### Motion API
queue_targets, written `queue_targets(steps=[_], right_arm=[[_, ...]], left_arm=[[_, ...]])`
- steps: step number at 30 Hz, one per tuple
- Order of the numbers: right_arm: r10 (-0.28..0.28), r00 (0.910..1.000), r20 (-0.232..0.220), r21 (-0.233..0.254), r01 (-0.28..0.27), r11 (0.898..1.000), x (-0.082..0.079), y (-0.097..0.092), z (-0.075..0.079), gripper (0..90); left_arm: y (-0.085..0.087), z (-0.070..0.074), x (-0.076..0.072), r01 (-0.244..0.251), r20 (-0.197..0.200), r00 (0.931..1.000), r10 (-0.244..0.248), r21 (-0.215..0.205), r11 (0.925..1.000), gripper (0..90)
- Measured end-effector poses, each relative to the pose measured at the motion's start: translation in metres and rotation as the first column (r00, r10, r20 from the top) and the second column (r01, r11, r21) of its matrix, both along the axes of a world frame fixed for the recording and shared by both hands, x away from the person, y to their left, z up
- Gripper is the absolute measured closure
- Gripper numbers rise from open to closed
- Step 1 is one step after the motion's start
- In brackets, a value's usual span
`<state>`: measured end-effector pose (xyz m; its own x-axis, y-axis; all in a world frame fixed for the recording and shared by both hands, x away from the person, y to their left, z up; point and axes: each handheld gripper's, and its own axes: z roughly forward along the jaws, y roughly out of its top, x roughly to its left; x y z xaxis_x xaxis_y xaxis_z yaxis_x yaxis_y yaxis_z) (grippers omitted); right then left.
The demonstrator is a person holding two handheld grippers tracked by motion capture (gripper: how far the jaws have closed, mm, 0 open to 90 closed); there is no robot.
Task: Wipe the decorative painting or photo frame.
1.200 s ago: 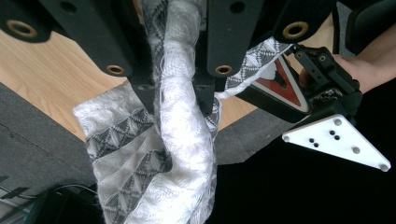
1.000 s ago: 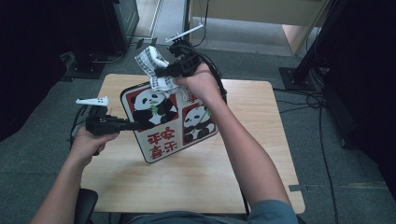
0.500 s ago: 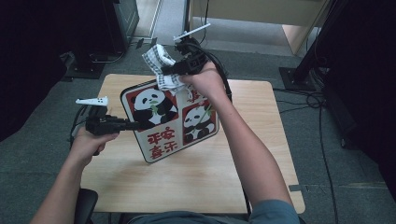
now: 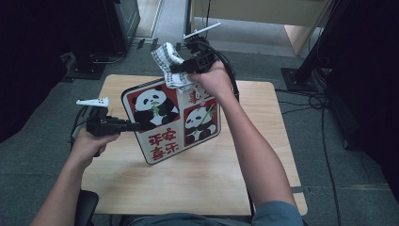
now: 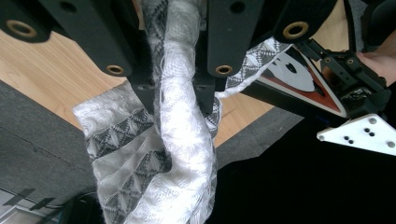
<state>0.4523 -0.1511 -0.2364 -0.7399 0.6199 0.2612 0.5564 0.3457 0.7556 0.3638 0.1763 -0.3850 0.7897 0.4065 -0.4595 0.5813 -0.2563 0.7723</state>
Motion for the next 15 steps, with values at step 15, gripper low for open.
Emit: queue_targets(steps=[15], right_arm=[[-0.045,0.9985,0.031,-0.030,0.046,0.998,0.001,-0.014,0.001,79.9]], left_arm=[[0.000,0.000,0.001,0.002,-0.005,1.0000,-0.002,0.000,1.0000,75.2]])
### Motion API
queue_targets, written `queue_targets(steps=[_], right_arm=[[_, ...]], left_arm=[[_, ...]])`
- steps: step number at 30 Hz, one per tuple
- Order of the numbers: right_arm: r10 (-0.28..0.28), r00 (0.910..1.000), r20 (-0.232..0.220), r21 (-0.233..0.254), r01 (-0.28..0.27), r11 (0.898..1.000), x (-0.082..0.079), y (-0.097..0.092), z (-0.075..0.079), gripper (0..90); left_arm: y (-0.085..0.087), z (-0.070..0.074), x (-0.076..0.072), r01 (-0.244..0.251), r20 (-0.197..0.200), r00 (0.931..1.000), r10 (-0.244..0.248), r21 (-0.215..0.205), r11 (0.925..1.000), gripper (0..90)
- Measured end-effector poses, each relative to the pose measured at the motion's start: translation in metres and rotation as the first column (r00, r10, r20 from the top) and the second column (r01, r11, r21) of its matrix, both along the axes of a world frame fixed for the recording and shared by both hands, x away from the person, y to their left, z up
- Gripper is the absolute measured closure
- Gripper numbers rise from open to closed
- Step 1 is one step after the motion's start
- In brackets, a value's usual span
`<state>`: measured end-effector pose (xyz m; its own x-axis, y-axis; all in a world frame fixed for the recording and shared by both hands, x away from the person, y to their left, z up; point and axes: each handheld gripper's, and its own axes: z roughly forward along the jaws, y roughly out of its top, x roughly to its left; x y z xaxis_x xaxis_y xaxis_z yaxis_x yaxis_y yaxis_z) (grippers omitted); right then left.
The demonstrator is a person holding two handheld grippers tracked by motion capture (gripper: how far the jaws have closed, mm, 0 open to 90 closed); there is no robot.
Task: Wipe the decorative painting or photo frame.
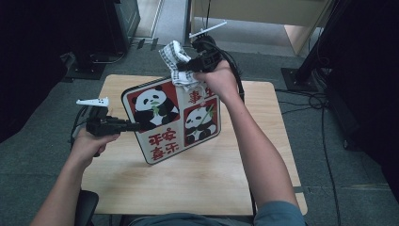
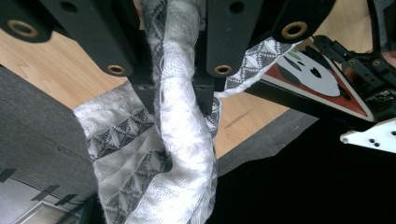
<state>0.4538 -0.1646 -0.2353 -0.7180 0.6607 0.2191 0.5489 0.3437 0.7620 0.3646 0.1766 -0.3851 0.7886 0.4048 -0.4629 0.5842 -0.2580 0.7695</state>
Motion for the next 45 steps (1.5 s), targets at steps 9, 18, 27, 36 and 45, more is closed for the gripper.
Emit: queue_targets(steps=[9,18,27,36,45], right_arm=[[-0.008,1.0000,-0.001,0.007,0.008,1.000,0.003,-0.011,-0.001,79.9],[-0.019,0.9998,0.007,0.000,0.019,1.000,0.006,-0.021,0.000,79.9],[-0.051,0.9987,0.002,0.004,0.051,0.999,0.010,-0.035,0.000,80.2],[-0.091,0.9959,-0.006,0.005,0.091,0.996,0.014,-0.050,0.000,80.3],[-0.128,0.9917,0.013,-0.016,0.128,0.992,0.015,-0.059,0.001,80.5]], left_arm=[[0.000,0.000,0.000,0.004,0.000,1.0000,-0.004,0.002,1.0000,75.1],[0.001,0.000,0.000,-0.002,-0.008,1.0000,0.001,-0.002,1.0000,75.0],[0.001,0.000,0.000,-0.002,-0.009,1.0000,0.002,0.000,1.0000,75.1],[0.001,-0.001,0.001,0.000,-0.013,0.9999,0.000,0.001,1.0000,75.0],[0.001,-0.001,0.001,-0.002,-0.019,0.9998,0.002,-0.004,1.0000,74.8]])
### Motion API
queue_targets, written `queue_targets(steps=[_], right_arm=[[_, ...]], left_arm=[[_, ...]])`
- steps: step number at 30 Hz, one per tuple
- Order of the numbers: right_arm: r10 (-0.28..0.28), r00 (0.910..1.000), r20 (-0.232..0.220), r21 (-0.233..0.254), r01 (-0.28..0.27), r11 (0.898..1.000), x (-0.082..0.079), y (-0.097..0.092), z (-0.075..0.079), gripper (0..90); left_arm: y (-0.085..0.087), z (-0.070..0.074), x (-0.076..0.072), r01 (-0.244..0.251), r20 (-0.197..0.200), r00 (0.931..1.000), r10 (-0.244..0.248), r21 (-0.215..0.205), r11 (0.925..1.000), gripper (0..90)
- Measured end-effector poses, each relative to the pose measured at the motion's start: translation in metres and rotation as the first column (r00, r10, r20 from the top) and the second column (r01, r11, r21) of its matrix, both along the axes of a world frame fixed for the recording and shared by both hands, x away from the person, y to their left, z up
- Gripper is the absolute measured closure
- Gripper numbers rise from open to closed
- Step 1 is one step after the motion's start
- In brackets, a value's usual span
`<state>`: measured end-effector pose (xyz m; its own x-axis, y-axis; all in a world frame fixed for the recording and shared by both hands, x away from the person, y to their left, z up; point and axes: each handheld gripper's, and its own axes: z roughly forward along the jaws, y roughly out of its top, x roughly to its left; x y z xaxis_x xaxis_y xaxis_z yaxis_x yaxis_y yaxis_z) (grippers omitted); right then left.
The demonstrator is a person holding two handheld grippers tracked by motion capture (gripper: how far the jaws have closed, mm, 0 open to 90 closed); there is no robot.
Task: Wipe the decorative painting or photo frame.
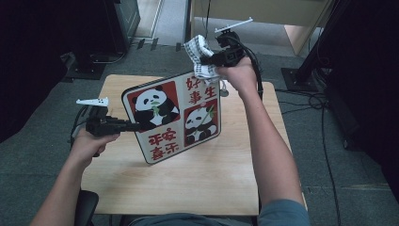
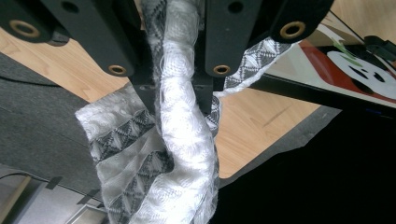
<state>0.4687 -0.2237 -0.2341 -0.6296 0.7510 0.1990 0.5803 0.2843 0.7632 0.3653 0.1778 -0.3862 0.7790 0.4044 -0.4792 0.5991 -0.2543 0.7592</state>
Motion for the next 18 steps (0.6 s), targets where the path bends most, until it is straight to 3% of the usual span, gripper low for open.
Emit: queue_targets(steps=[18], right_arm=[[-0.065,0.9978,0.011,-0.041,0.066,0.997,-0.003,-0.023,0.004,81.2]], left_arm=[[0.000,0.000,0.000,-0.002,-0.004,1.0000,0.002,0.004,1.0000,74.6]])
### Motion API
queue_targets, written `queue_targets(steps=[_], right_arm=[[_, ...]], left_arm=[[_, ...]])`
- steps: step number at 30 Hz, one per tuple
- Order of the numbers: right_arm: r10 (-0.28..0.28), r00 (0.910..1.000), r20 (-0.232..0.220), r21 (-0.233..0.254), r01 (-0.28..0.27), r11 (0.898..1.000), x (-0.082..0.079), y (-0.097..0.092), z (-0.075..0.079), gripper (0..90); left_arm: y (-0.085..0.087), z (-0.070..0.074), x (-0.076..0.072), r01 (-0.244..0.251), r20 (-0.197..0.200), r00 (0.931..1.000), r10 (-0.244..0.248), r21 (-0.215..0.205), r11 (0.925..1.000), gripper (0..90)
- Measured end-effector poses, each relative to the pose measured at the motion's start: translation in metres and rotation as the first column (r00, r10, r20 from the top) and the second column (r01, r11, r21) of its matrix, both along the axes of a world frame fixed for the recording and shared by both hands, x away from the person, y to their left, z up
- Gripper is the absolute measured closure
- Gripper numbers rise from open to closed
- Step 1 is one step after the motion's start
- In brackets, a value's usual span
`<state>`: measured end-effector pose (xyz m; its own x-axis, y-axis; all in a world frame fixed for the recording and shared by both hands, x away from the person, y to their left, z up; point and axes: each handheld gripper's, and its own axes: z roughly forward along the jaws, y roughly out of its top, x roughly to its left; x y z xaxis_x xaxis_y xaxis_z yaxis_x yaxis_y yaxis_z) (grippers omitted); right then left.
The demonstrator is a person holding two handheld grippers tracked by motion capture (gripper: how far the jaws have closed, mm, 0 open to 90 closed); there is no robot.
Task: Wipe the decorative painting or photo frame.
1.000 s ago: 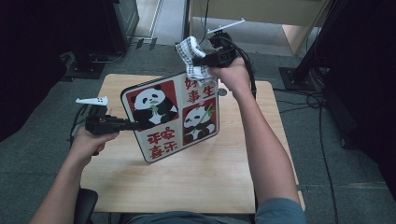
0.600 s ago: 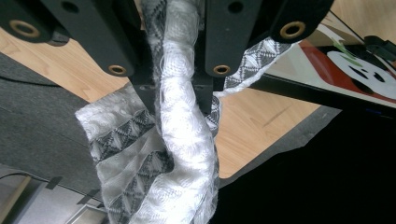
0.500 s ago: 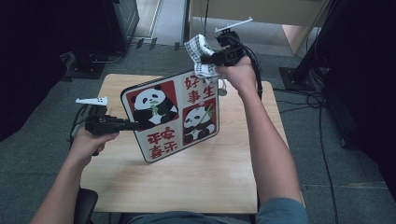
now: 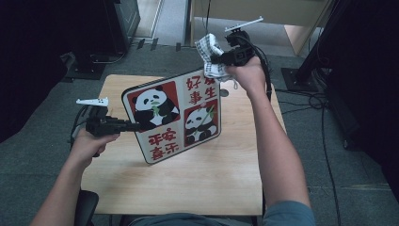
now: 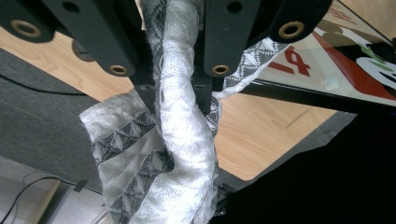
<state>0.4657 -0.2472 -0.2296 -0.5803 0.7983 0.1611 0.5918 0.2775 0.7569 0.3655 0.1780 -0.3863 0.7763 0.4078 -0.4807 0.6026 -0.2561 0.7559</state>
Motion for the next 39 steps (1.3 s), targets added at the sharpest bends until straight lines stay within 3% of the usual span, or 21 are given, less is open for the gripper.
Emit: queue_targets(steps=[8,39], right_arm=[[-0.025,0.9995,-0.019,-0.031,0.024,0.999,-0.001,-0.011,-0.004,81.3],[-0.007,0.9927,-0.121,0.013,0.009,1.000,-0.006,-0.037,-0.041,81.7]], left_arm=[[0.000,-0.001,0.001,0.003,-0.004,1.0000,-0.003,-0.004,1.0000,74.3],[0.000,0.000,0.000,-0.028,0.016,0.9995,0.028,0.012,0.9995,75.4]])
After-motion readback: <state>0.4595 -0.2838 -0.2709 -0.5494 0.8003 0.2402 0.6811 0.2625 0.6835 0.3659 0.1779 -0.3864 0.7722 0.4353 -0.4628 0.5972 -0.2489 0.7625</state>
